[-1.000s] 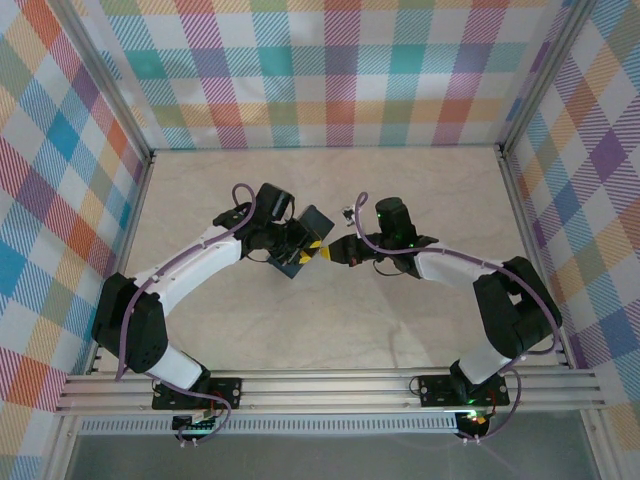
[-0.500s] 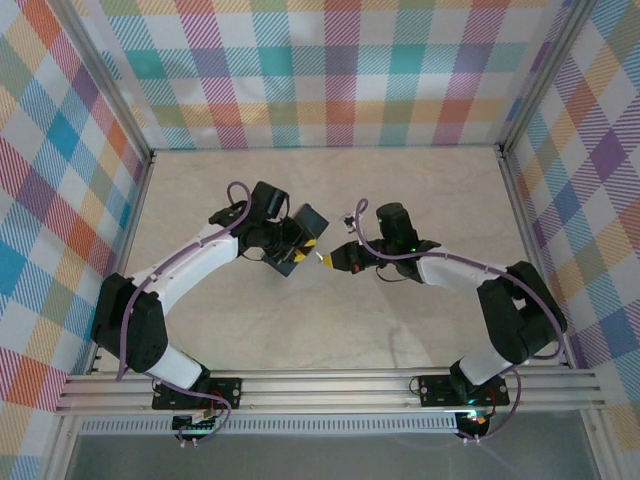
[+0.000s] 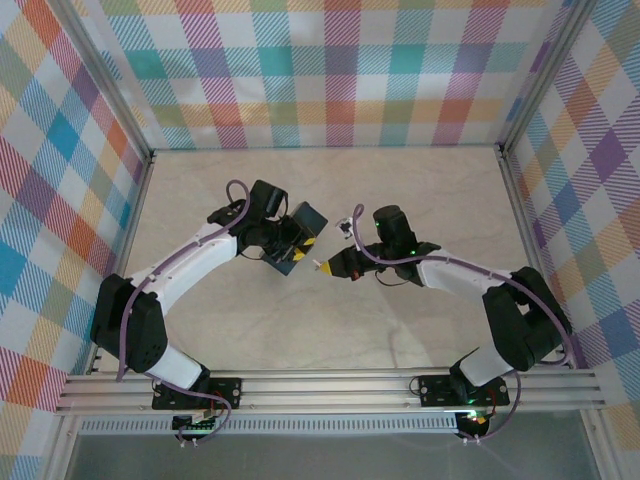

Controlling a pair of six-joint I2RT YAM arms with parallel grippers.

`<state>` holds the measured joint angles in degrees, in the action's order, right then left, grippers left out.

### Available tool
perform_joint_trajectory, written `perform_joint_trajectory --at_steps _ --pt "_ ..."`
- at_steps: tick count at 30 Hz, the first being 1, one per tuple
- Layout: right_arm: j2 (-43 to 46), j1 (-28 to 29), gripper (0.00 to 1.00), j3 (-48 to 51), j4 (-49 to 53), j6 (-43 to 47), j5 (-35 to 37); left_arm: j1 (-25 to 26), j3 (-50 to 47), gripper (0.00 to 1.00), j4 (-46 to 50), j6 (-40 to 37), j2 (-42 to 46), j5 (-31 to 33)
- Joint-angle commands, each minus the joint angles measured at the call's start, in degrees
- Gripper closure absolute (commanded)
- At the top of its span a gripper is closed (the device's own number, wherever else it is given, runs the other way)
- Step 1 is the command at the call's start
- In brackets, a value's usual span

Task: Unlock a padlock with a key

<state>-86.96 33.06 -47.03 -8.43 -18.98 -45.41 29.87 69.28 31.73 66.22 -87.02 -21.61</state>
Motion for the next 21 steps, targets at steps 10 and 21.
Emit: perform_joint_trajectory --at_steps 10,21 --pt "-1.5 0.11 1.0 -4.03 -2.03 -0.25 0.21 0.88 0.99 0.91 -0.86 -1.09 3.48 -1.6" --pt "-3.67 -0.01 1.0 -5.8 -1.57 -0.12 0.59 0.98 1.52 0.91 -0.5 -1.42 3.78 -1.69"
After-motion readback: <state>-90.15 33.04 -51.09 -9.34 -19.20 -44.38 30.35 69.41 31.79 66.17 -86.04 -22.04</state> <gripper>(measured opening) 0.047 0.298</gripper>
